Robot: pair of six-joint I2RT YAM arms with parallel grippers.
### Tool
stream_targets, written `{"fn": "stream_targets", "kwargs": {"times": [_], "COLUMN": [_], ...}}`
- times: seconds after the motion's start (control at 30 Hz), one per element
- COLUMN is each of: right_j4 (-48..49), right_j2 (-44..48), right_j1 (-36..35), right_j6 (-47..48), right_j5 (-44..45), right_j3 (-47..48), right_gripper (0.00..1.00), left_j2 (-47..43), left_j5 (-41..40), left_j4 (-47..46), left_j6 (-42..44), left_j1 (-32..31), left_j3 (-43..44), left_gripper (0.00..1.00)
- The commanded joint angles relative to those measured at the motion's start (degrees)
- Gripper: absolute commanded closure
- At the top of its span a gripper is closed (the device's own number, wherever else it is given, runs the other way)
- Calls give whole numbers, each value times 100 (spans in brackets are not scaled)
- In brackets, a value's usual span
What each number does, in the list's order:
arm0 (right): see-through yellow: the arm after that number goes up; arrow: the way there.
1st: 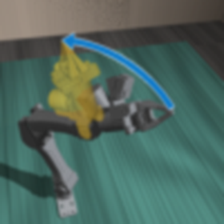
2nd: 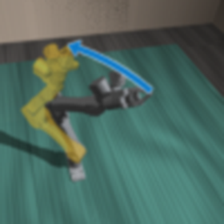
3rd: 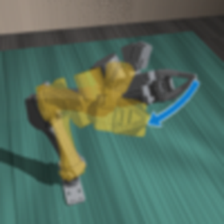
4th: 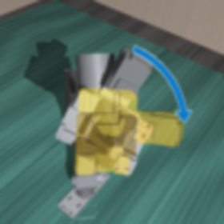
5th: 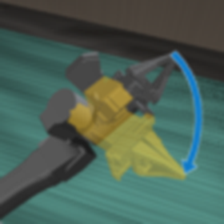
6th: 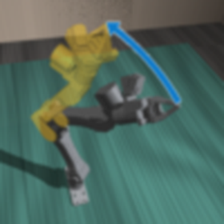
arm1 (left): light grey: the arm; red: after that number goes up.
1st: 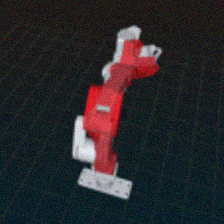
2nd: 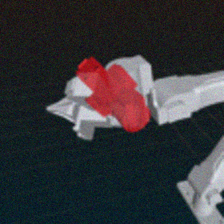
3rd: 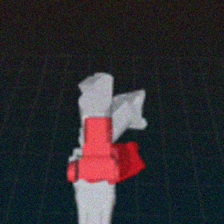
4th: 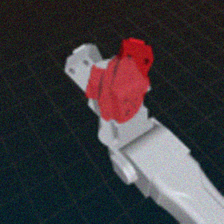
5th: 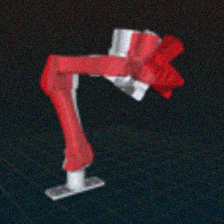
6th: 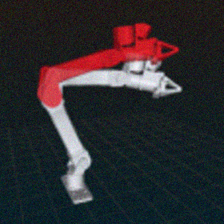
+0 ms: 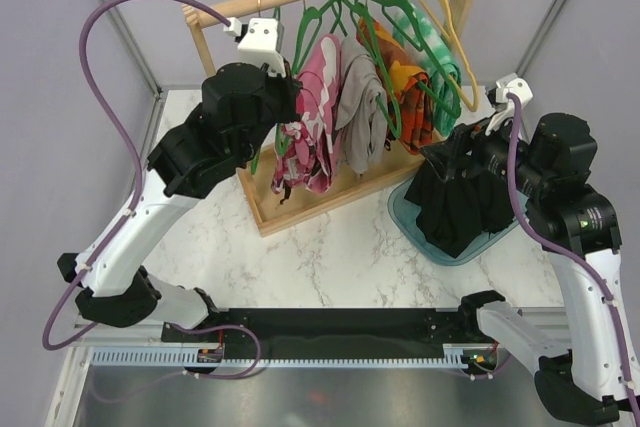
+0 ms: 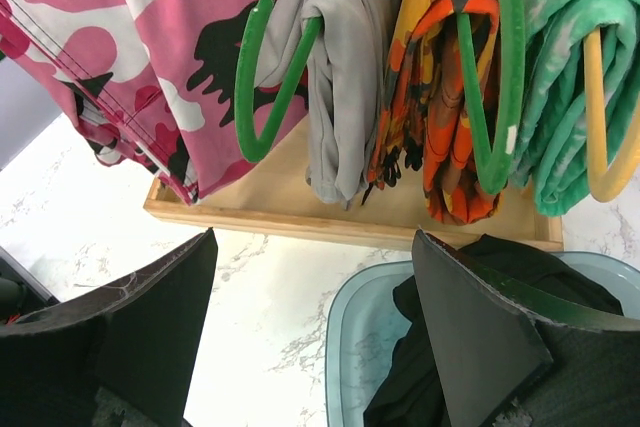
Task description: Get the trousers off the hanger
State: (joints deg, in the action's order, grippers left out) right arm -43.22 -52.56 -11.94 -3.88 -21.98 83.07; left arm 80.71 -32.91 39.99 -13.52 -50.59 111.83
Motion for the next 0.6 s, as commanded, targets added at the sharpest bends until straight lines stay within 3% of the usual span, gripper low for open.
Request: {"fn": "stream_targets", "kwargs": {"times": [0.0,0.4,0.57], "right_j4": [244,183,218], "right_j2": [79,131,149], "right_j1": [34,34,34], "right_j6": [36,651,1204], "right_j5": [-236,-1308,-2748], "right_j3": [-54,-185,-474], "right_gripper": [13,11,11], "left_j2": [-485,-1442,-1777], "left_j5": [-93,372,855], "left_j4": [-1397,-1336,-1292], "left_j6": [104,-423,-660], "left_j1": [14,14,14], "left_j3": [24,-1058,-1435], "left_gripper": [98,98,98]}}
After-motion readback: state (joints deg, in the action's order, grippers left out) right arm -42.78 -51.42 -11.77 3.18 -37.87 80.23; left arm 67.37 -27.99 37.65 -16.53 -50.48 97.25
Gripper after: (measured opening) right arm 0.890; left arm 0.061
